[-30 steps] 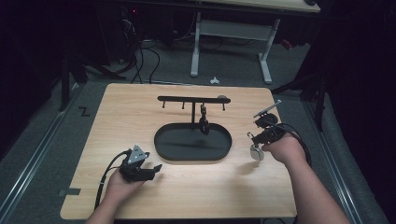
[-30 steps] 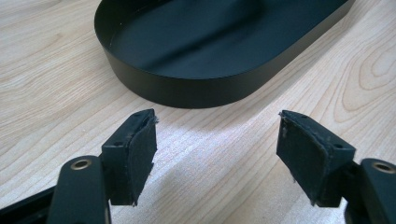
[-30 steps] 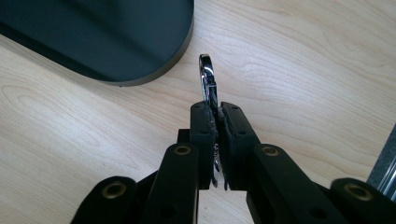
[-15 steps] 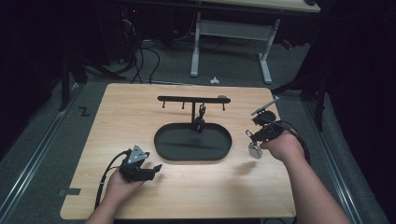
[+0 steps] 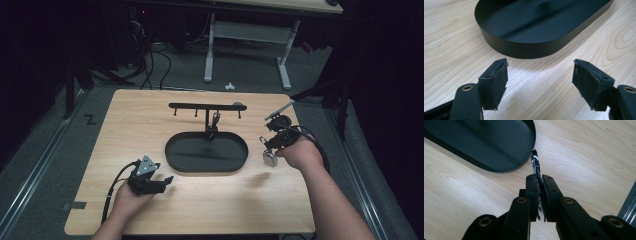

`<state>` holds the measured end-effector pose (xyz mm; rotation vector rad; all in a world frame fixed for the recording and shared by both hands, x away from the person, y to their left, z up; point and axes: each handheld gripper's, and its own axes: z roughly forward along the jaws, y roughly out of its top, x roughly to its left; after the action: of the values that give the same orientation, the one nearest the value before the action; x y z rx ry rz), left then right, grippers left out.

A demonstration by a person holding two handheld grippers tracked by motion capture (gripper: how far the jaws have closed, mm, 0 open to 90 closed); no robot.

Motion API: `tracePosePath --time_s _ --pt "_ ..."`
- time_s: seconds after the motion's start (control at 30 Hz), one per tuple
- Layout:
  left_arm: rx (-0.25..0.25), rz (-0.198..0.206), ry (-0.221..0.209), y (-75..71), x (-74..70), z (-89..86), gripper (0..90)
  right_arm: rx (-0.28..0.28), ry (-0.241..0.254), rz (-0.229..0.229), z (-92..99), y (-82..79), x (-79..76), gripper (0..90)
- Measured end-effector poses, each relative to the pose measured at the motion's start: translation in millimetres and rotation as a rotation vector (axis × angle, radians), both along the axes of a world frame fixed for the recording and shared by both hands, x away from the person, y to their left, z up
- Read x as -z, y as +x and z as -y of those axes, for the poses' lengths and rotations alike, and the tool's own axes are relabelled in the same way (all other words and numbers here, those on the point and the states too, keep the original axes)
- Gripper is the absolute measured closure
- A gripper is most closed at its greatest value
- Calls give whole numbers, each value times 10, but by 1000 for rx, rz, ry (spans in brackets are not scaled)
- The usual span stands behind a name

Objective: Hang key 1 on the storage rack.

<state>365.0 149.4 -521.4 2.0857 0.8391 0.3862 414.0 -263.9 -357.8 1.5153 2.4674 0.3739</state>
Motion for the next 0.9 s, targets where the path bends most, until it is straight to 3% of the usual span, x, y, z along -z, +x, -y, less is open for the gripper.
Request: tracePosePath --time_s 0.9 --pt "3 -5 2 7 -8 -19 288 -72 26 46 -427 241 -235 848"
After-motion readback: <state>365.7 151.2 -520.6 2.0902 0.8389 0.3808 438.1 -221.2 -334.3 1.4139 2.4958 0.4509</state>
